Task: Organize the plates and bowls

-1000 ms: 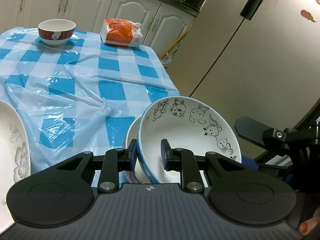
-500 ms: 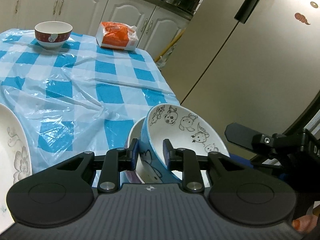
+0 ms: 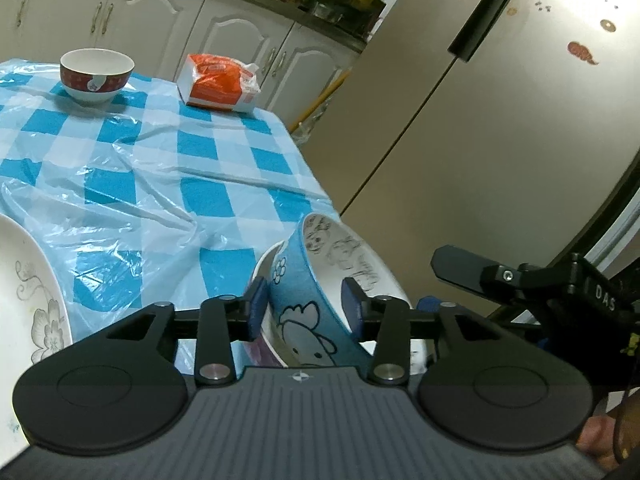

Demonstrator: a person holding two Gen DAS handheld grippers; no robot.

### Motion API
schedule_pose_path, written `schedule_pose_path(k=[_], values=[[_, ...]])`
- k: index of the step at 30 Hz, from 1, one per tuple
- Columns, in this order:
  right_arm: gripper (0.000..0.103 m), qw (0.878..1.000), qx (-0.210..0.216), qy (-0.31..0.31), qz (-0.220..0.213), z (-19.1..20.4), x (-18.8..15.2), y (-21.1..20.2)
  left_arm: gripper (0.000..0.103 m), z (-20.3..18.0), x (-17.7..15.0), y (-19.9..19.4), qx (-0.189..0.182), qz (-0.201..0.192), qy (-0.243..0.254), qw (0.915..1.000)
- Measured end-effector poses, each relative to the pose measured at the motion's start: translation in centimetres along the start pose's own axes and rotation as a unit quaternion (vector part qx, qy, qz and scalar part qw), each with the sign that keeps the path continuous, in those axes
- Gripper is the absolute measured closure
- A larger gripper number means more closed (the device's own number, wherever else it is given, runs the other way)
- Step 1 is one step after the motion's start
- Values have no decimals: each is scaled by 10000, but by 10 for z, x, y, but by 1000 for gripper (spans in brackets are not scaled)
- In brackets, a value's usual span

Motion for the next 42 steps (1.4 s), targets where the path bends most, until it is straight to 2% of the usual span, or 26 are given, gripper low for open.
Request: schedule_pose_path(k=[2, 6, 9, 10, 13, 19, 23, 26, 31, 33, 35, 38, 42], values=[[15, 10000, 37, -35, -53, 2, 1, -1, 41, 1, 1, -3, 132, -57, 34, 9999], [14, 9998, 78, -115, -144, 8, 2, -3, 40, 12, 2, -10, 172, -141, -78, 9997], [11, 9994, 216, -207, -197, 16, 1, -4, 31, 22, 2, -21, 194, -256, -136, 9994], [11, 9991, 287, -251, -204, 20, 0, -4, 31, 25, 2, -27, 220, -305, -142, 9992], [10, 9981, 486, -339, -182, 31, -4, -3, 30, 36, 0, -47, 614, -528, -3, 9967], [10, 9922, 932, -823, -17, 71, -24, 3, 25, 68, -7, -96, 1058, -896, -38, 9903], [10, 9851, 1202, -1201, 276, 99, -42, 15, 25, 92, -17, -125, 1523, -1103, -100, 9821], [11, 9818, 1304, -1213, 663, 110, -61, 36, 25, 109, -26, -140, 1818, -1174, -197, 9761], [20, 9785, 1216, -1050, 1289, 111, -95, 73, 25, 134, -43, -154, 2397, -1208, -280, 9629], [31, 9789, 1123, -898, 1452, 106, -104, 86, 27, 146, -48, -155, 2475, -1140, -449, 9611], [35, 9795, 1009, -788, 1556, 101, -110, 96, 29, 155, -53, -153, 2538, -1074, -561, 9596], [41, 9784, 949, -784, 1659, 102, -115, 106, 30, 162, -58, -150, 2439, -956, -702, 9625], [40, 9778, 847, -760, 1762, 104, -119, 116, 44, 168, -59, -136, 2191, -778, -817, 9692]])
Point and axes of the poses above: each gripper's, at about its wrist camera, not at the fingertips, and y roughly the way its jaws point, z to its left, x to its top, the point moved 1 cm from there along y, roughly the way its jaws point, and after that the axes turned 1 degree about x, right-handed, at the moved point
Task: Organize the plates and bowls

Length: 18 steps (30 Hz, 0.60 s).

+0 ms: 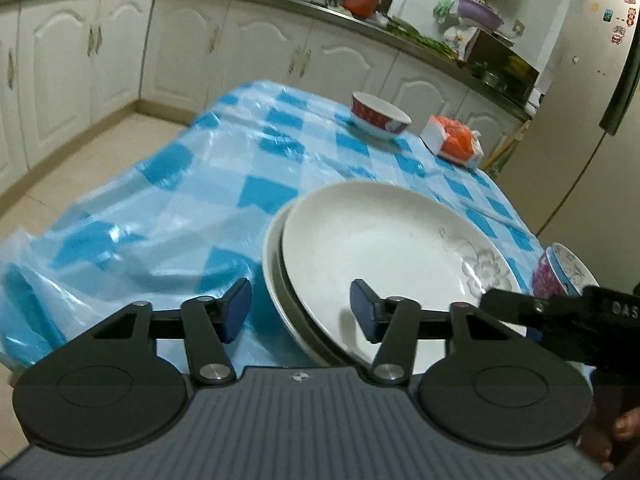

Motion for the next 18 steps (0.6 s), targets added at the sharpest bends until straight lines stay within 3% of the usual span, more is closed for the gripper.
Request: schedule_pose_path(k=[4, 9, 18], values=[[36, 9999, -30, 80, 80, 2, 1, 4, 45, -2, -6, -5, -125, 5, 30, 9999], [23, 9995, -250, -115, 138, 16, 0, 14, 46, 1, -7, -5, -141, -25, -9, 9999], [23, 9995, -183, -82, 224, 25, 19, 49, 46, 17, 15, 11, 189, -151, -233, 9994]])
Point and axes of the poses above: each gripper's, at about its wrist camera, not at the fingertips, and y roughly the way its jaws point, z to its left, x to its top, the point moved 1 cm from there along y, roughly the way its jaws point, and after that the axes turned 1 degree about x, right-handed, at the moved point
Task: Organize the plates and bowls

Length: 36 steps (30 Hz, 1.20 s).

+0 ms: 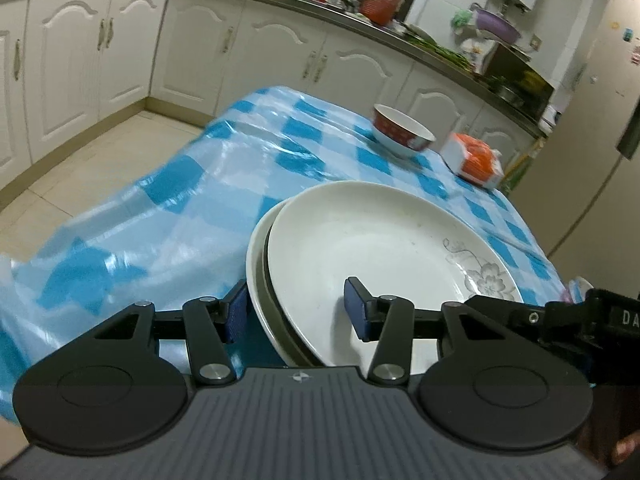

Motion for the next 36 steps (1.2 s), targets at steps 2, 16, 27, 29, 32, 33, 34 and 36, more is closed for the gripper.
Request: schedule_pose_path(k=[2, 16, 27, 29, 32, 33, 34, 36], values=[[23, 10000, 27, -25, 15, 3, 7, 11, 47, 5, 8, 6, 71, -33, -92, 9999], [22, 9997, 226, -59, -49, 8, 44, 60, 45, 23, 37, 33, 178, -242, -297, 9991], [10, 9992, -2, 62, -392, -11, 45, 26, 27, 36, 46, 8, 427, -580, -285, 9970], [9, 9986, -25, 46, -526, -13, 45, 12, 22, 34, 46, 0, 408, -620, -252, 9969], [9, 9977, -21, 31, -680, -14, 47, -5, 15, 25, 49, -9, 326, -673, -156, 9971], [9, 9973, -31, 44, -736, -15, 47, -12, 10, 21, 48, -14, 271, -679, -114, 9973], [8, 9970, -43, 58, -773, -17, 47, -19, 4, 16, 49, -18, 223, -689, -63, 9974], [8, 9965, -109, 76, -830, -20, 49, -30, 3, 5, 50, -26, 144, -737, 45, 9972]])
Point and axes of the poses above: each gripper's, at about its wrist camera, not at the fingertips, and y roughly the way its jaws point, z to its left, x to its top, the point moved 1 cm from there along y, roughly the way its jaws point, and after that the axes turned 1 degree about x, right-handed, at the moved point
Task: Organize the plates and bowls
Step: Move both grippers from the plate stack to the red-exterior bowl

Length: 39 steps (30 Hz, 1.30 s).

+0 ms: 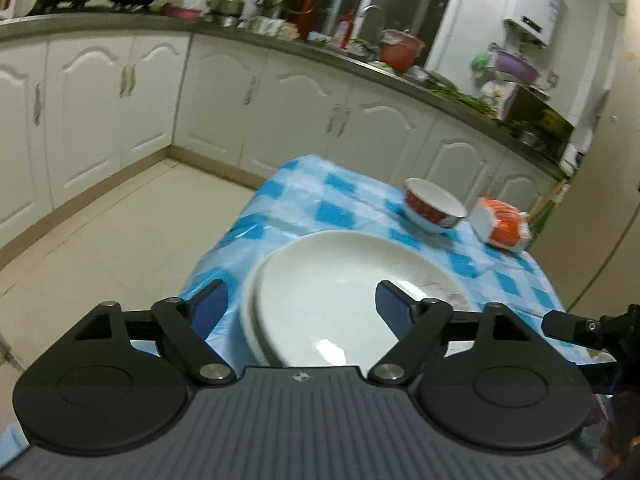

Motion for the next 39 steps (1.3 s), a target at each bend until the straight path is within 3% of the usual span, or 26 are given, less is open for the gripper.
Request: schedule_pose_path(k=[3, 5, 7, 8, 16, 22, 34, 39], values=[[5, 9998, -72, 56, -168, -8, 5, -22, 0, -18, 3, -9, -130, -14, 78, 9999], [5, 9994, 266, 178, -139, -11, 5, -33, 0, -31, 3, -16, -224, 5, 137, 9997], [5, 9992, 342, 99, -186, -8, 4, -43, 0, -45, 1, -21, -304, 41, 218, 9993], [0, 9994, 264, 39, -240, -4, 4, -49, 0, -51, -1, -24, -330, 48, 249, 9991], [1, 9976, 181, -55, -666, -5, -2, -94, 0, -89, -22, -49, -426, 181, 534, 9975], [1, 9956, -112, -22, -926, -15, -13, -123, 0, -110, -38, -61, -405, 258, 830, 9954], [1, 9850, -341, -458, -1628, -10, -29, -185, 0, -147, -57, -96, -388, -39, 1565, 9869], [0, 9841, -389, -545, -1645, -11, -38, -202, 0, -159, -60, -110, -357, -201, 1767, 9834]])
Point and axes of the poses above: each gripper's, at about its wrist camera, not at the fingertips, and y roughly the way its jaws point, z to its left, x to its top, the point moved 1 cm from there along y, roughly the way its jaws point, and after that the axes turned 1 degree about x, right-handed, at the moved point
